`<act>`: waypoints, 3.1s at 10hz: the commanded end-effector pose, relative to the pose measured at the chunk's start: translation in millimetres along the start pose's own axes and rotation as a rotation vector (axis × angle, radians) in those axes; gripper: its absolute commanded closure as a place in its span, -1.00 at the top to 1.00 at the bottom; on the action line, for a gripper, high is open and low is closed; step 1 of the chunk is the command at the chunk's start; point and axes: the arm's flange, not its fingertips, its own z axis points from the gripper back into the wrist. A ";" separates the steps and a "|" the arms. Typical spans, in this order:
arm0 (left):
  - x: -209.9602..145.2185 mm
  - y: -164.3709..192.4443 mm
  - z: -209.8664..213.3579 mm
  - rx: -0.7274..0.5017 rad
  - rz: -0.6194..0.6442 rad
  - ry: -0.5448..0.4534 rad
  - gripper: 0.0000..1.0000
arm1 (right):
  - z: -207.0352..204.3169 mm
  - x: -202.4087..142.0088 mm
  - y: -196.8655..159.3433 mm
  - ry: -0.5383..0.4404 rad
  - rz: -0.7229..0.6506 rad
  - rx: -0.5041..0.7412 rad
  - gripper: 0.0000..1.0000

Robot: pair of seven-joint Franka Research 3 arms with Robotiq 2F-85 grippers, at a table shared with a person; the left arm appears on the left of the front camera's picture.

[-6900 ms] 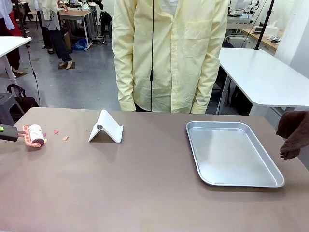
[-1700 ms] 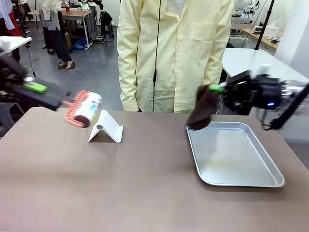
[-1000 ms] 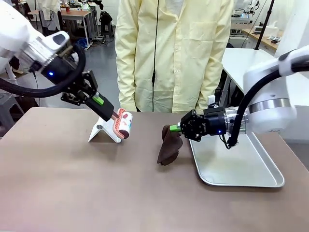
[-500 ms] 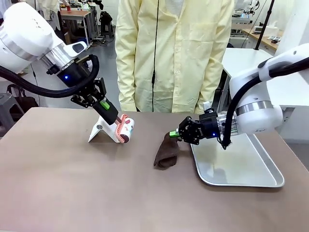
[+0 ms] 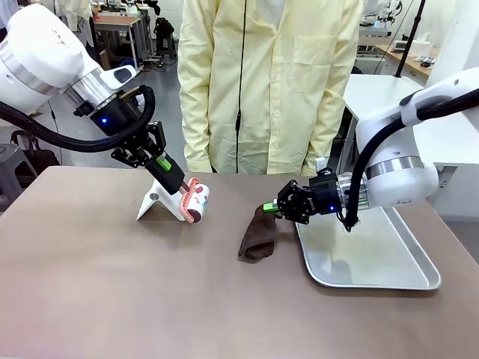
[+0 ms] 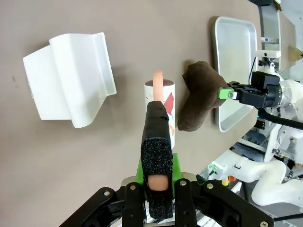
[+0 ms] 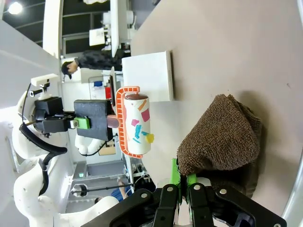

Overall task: Clean the surface of the table.
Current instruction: Return the Lint Roller and towel to their original positions.

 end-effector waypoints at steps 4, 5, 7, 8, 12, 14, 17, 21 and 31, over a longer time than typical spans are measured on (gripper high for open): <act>3.5 2.3 -2.6 0.020 0.039 -0.095 -0.56 | -16.4 3.7 17.7 -0.001 0.115 -0.013 -0.89; 5.8 5.9 -3.4 0.027 0.067 -0.105 -0.56 | -17.8 9.5 15.2 -0.008 0.124 0.028 -0.89; 11.1 12.4 -7.0 0.055 0.146 -0.159 -0.56 | -19.9 14.2 16.7 -0.049 0.165 0.045 -0.89; 14.2 17.5 -9.0 0.036 0.165 -0.155 -0.56 | -22.7 15.9 17.3 -0.057 0.173 0.027 -0.89; 30.3 27.4 -13.5 0.082 0.157 -0.159 -0.56 | -28.5 23.2 7.7 -0.032 0.131 0.027 -0.89; 38.8 32.1 -13.8 0.090 0.137 -0.168 -0.56 | -25.5 23.8 1.2 -0.021 0.113 0.039 -0.89; 47.3 40.4 -18.7 0.131 0.160 -0.153 -0.56 | -26.3 24.5 -5.3 -0.012 0.091 0.051 -0.89; 47.8 55.6 -14.4 0.120 0.197 -0.153 -0.56 | -29.7 24.2 -11.2 0.003 0.077 0.058 -0.89; 43.7 67.5 -2.2 0.105 0.259 -0.196 1.00 | -27.9 30.1 -19.0 0.008 0.043 0.057 0.90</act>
